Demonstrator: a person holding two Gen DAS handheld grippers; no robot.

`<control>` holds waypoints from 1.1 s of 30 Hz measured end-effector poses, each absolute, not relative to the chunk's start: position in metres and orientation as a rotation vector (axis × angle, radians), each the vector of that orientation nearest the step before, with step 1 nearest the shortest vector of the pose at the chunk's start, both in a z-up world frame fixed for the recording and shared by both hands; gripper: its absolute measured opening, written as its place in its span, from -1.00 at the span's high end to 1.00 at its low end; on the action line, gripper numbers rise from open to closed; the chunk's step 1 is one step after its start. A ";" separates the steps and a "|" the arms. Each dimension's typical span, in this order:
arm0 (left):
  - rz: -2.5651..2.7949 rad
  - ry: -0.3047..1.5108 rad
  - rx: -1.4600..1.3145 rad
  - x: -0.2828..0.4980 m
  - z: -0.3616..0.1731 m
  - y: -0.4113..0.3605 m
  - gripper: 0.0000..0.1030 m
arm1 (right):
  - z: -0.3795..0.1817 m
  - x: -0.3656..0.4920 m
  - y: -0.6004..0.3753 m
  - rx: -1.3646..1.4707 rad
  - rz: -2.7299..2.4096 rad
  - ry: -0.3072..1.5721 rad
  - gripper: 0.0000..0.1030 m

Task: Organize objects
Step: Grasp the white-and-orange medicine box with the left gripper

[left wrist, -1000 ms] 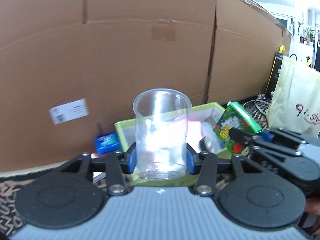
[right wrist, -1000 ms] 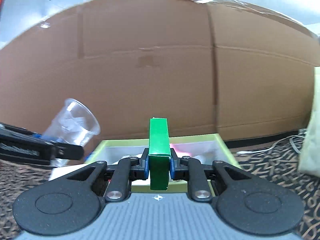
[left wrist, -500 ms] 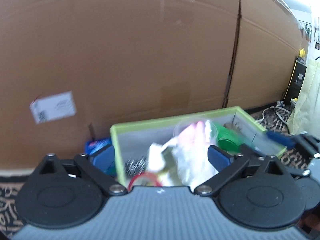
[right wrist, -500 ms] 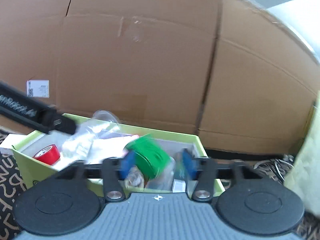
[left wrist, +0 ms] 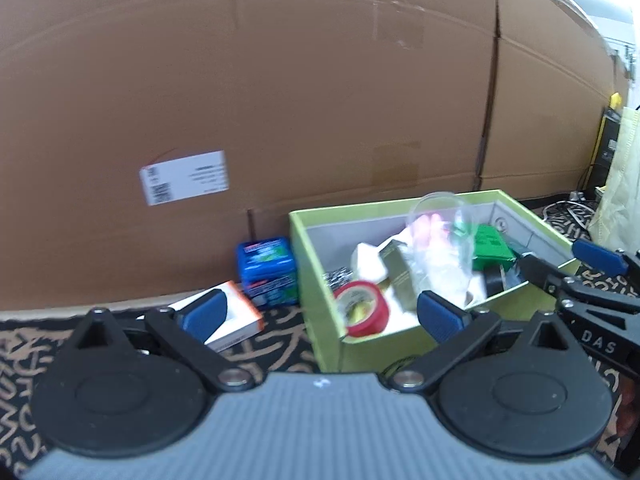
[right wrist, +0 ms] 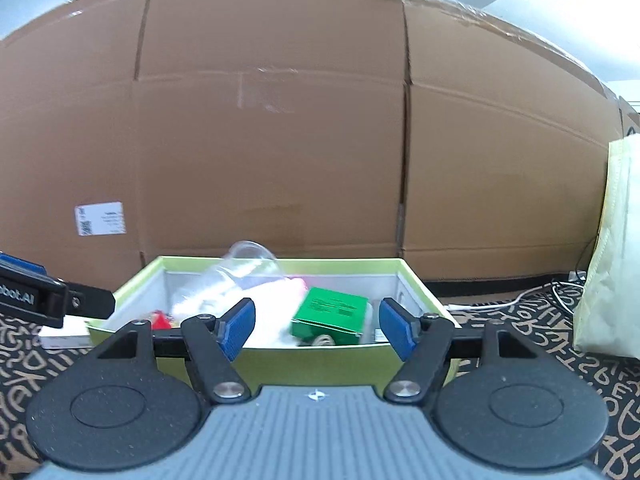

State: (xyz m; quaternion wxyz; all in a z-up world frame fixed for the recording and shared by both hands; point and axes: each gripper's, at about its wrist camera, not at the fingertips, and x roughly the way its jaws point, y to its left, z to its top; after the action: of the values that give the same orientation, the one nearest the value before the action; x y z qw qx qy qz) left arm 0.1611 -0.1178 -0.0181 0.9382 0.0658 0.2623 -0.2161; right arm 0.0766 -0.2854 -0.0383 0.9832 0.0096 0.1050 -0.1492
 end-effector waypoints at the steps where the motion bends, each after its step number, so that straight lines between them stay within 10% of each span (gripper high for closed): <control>1: -0.422 0.542 0.133 0.158 -0.018 -0.112 -1.00 | -0.038 0.075 -0.281 0.019 -0.287 0.211 -0.43; 6: -0.294 0.622 0.081 0.144 -0.033 -0.071 -1.00 | -0.043 0.071 -0.249 0.015 -0.178 0.256 -0.33; 8: -0.244 0.646 0.078 0.139 -0.042 -0.056 -1.00 | -0.047 0.070 -0.229 -0.003 -0.117 0.274 0.00; 33: -0.208 0.720 -0.070 0.195 -0.064 0.038 -1.00 | -0.075 0.133 -0.152 -0.005 -0.048 0.378 -0.04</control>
State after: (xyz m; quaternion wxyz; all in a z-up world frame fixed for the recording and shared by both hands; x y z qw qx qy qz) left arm 0.1946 0.0381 -0.0636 0.9301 -0.0342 0.3514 -0.1015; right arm 0.1334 -0.1521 -0.0751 0.9819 -0.0026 0.1877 -0.0241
